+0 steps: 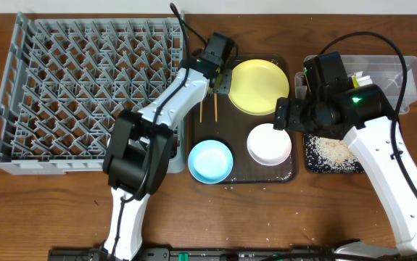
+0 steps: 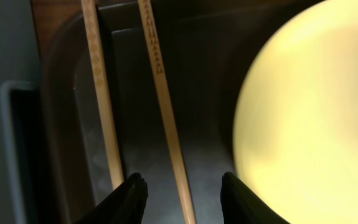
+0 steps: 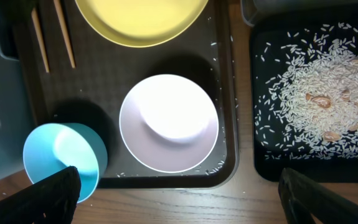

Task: Sort waste into correct bins and load items into the dishwasher
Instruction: 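Reach the left gripper to the chopsticks and grasp one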

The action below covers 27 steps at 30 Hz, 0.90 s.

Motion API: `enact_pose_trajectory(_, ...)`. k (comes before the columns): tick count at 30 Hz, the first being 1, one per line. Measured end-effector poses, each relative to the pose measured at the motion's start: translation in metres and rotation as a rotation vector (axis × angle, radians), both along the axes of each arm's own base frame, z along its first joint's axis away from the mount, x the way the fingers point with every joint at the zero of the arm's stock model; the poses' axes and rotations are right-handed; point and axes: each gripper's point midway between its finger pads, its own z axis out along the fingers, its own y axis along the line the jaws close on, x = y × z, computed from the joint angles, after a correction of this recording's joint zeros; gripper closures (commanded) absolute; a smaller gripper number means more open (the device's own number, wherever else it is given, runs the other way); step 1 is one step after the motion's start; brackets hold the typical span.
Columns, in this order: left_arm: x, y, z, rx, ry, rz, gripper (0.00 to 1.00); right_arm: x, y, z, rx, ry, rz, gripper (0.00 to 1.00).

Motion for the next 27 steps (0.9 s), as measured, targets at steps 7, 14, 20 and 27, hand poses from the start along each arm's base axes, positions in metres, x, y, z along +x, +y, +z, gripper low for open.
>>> enact_pose_trajectory(7,-0.001,0.004,-0.032,0.034,0.039,0.018,0.66,0.000,0.000,0.000,0.000,0.002,0.000,0.01)
enact_pose_trajectory(14,0.000,0.005,-0.041,0.027,0.050,0.049,0.92,0.000,0.000,0.000,-0.001,0.002,0.000,0.01)
enact_pose_trajectory(20,0.000,0.005,-0.041,0.024,0.053,0.058,0.92,-0.001,0.000,0.000,-0.001,0.004,0.000,0.01)
enact_pose_trajectory(27,-0.003,0.006,-0.032,0.018,0.055,0.071,0.92,-0.004,-0.001,-0.001,-0.005,0.016,0.000,0.01)
